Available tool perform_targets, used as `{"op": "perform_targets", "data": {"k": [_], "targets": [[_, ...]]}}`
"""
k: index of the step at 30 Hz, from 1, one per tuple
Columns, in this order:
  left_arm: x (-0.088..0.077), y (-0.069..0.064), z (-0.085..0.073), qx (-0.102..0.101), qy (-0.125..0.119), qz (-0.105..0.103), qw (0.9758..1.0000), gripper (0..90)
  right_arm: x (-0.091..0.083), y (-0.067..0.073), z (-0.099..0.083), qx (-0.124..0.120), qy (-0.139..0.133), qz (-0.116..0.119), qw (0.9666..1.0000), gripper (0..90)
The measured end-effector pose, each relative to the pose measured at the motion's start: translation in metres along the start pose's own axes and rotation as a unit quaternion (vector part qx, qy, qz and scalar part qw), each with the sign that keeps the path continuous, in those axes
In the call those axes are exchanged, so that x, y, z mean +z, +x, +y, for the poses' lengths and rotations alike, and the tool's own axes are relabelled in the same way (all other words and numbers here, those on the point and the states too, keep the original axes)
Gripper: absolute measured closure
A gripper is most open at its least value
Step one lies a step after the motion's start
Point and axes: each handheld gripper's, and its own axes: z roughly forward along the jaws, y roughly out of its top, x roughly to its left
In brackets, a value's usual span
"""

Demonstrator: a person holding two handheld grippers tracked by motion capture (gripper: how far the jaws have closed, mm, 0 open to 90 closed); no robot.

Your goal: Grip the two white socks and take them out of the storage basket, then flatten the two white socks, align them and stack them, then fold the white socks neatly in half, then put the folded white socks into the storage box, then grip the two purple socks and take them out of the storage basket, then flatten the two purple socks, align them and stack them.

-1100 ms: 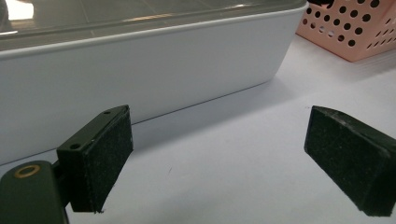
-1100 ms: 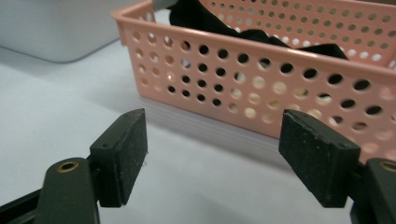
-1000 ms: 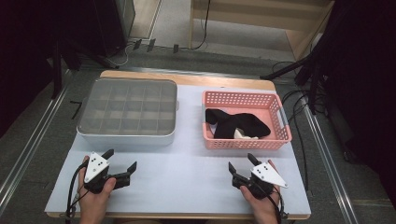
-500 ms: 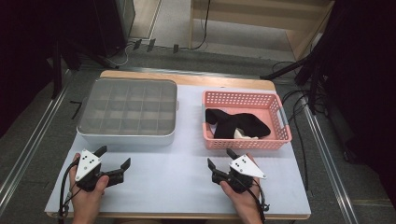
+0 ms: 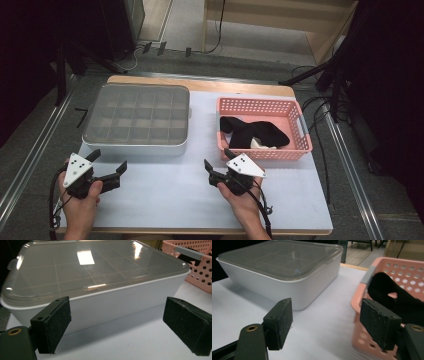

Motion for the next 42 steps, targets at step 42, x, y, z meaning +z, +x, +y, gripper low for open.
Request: {"op": "perform_targets", "data": {"k": [42], "targets": [[0.044,0.085,0.031,-0.022,0.032,0.018,0.9991,8.8,0.100,0.012,0.044,0.014,0.020,-0.011,0.9996,27.5]]}}
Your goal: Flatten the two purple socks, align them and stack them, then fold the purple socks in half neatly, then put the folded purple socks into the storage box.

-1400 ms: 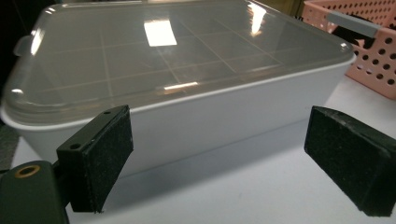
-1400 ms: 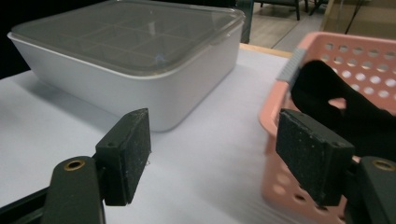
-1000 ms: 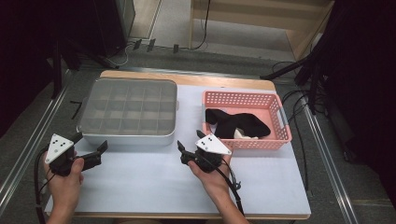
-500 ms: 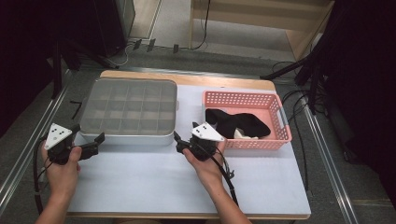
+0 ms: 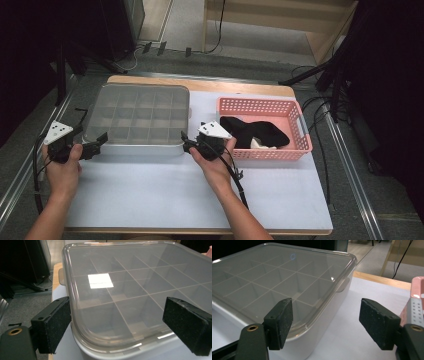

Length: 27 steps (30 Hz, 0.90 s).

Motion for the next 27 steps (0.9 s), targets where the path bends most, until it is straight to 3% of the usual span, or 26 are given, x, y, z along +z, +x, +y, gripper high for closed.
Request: {"op": "perform_targets", "data": {"k": [7,9,16,22,27], "targets": [[0.011,0.007,0.002,0.000,0.008,-0.002,1.0000,8.8,0.010,0.000,0.003,0.004,0.003,-0.004,1.0000,29.8],[0.014,0.009,0.003,-0.008,0.006,-0.005,0.9999,8.7,0.014,-0.001,0.002,0.012,0.007,-0.003,0.9999,30.2],[0.020,0.013,0.008,-0.007,0.014,-0.011,0.9998,8.8,0.025,-0.008,0.002,0.030,0.014,-0.001,0.9995,29.6],[0.023,0.014,0.014,-0.002,0.011,-0.012,0.9999,8.8,0.032,-0.006,0.005,0.024,0.018,-0.005,0.9995,32.5],[0.031,0.019,0.016,-0.005,0.016,-0.011,0.9998,8.8,0.036,-0.003,0.012,0.037,0.011,0.005,0.9992,30.7]]}}
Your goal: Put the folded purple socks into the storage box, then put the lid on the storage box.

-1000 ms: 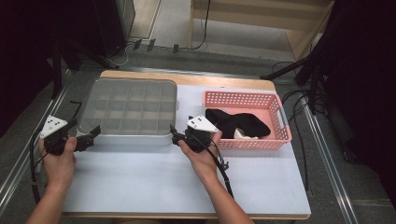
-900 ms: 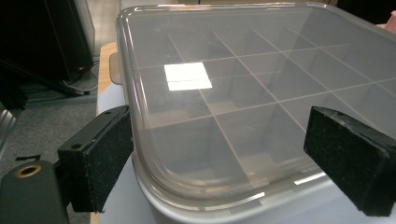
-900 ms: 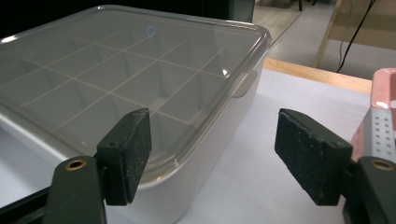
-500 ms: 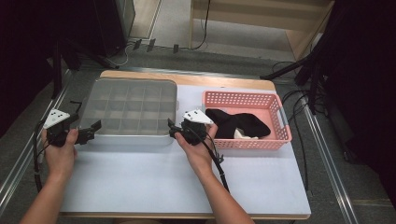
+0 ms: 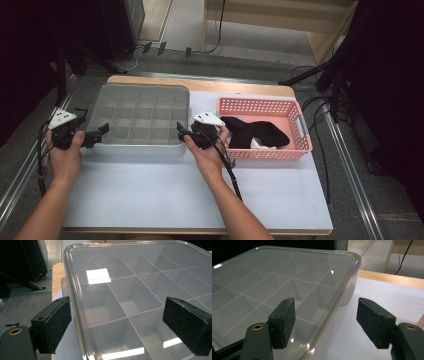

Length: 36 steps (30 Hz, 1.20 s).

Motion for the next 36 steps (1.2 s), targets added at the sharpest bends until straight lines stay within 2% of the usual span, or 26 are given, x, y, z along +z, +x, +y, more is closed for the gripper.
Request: {"op": "perform_targets", "data": {"k": [3,6,8,12,14,17,18,19,21,23,24,26,27,29,35,36], "targets": [[0.008,0.005,-0.001,-0.006,0.011,-0.002,0.9999,8.8,0.006,0.002,0.002,0.002,0.003,0.001,1.0000,28.3],[0.011,0.007,0.000,-0.014,0.008,-0.008,0.9998,8.7,0.009,0.003,0.003,0.005,0.006,0.003,1.0000,28.7],[0.014,0.009,0.002,-0.013,0.011,-0.012,0.9998,8.7,0.012,0.004,0.003,0.009,0.009,0.012,0.9998,28.8],[0.018,0.010,0.006,-0.009,0.011,-0.009,0.9999,8.2,0.020,0.006,0.001,0.008,0.017,0.002,0.9998,26.1],[0.020,0.011,0.006,-0.008,0.013,-0.018,0.9997,4.3,0.023,0.006,0.001,0.017,0.016,0.002,0.9997,24.0],[0.022,0.013,0.005,-0.016,0.015,-0.017,0.9996,3.5,0.028,0.003,0.003,0.032,0.023,0.005,0.9992,20.3],[0.023,0.015,0.005,-0.024,0.013,-0.016,0.9995,3.5,0.028,0.003,0.003,0.032,0.023,0.005,0.9992,20.3],[0.025,0.019,0.005,-0.038,0.018,-0.025,0.9988,3.3,0.030,0.000,0.004,0.044,0.025,0.004,0.9987,18.2],[0.026,0.021,0.005,-0.043,0.021,-0.032,0.9983,1.9,0.031,-0.002,0.004,0.048,0.029,0.012,0.9983,17.8],[0.029,0.023,0.005,-0.052,0.024,-0.049,0.9971,2.0,0.032,-0.002,0.004,0.052,0.031,0.014,0.9980,17.8],[0.030,0.023,0.004,-0.050,0.025,-0.061,0.9966,2.1,0.035,-0.004,0.005,0.060,0.040,0.025,0.9971,17.2],[0.031,0.023,0.004,-0.051,0.030,-0.067,0.9960,2.1,0.035,-0.005,0.006,0.066,0.045,0.029,0.9964,16.9],[0.032,0.023,0.004,-0.058,0.028,-0.067,0.9957,1.9,0.037,-0.006,0.006,0.074,0.048,0.035,0.9955,17.5],[0.033,0.025,0.004,-0.060,0.031,-0.074,0.9950,1.3,0.039,-0.007,0.006,0.087,0.052,0.052,0.9935,22.2],[0.034,0.030,0.004,-0.064,0.031,-0.092,0.9932,1.2,0.040,-0.011,0.006,0.104,0.042,0.053,0.9923,26.9],[0.033,0.030,0.004,-0.058,0.030,-0.091,0.9937,1.4,0.041,-0.012,0.006,0.104,0.039,0.050,0.9926,26.9]]}}
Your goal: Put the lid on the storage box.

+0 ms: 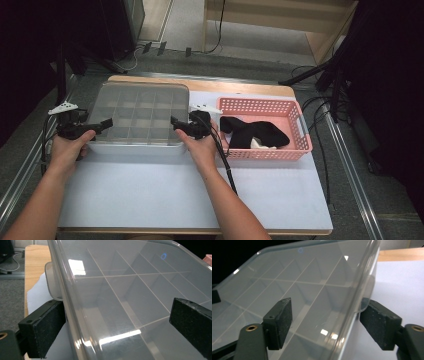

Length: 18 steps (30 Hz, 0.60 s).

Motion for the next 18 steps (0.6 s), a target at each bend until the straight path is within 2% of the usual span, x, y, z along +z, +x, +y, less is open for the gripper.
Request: {"op": "perform_targets", "data": {"k": [1,2,3,6,8,10,12,13,14,17,18], "targets": [[-0.001,-0.001,0.000,0.008,-0.006,0.009,0.9999,2.5,0.000,0.000,0.000,-0.001,-0.003,-0.002,1.0000,26.6],[-0.003,-0.002,0.001,0.016,-0.018,0.030,0.9992,4.4,0.001,0.000,0.000,-0.002,-0.005,-0.004,1.0000,26.2],[-0.003,-0.001,0.001,0.009,-0.029,0.037,0.9988,7.8,0.001,0.000,0.001,-0.001,-0.007,-0.007,1.0000,26.3],[-0.001,0.005,0.002,-0.015,-0.033,0.017,0.9992,8.7,0.001,-0.001,0.001,-0.006,-0.010,-0.013,0.9998,26.7],[-0.001,0.005,0.002,-0.018,-0.031,0.014,0.9993,9.4,0.000,0.000,0.001,-0.004,-0.013,-0.019,0.9997,27.6],[0.001,0.007,0.003,-0.027,-0.021,-0.001,0.9994,10.5,0.001,-0.002,0.002,-0.001,-0.015,-0.016,0.9998,28.5],[0.004,0.009,0.002,-0.041,-0.006,-0.011,0.9991,8.5,0.002,-0.004,0.001,0.011,-0.014,-0.007,0.9998,30.4],[0.005,0.010,0.001,-0.046,-0.006,-0.014,0.9988,7.3,0.003,-0.005,0.001,0.017,-0.015,0.000,0.9997,31.7],[0.005,0.010,0.001,-0.044,-0.005,-0.014,0.9989,7.2,0.003,-0.006,0.001,0.025,-0.014,0.006,0.9996,32.6],[0.002,0.008,0.003,-0.026,-0.006,-0.004,0.9996,9.7,0.002,-0.004,0.001,0.015,-0.015,-0.001,0.9998,33.7],[0.000,0.008,0.004,-0.021,-0.009,0.002,0.9997,12.2,0.001,-0.004,0.001,0.019,-0.012,-0.003,0.9998,33.8]]}}
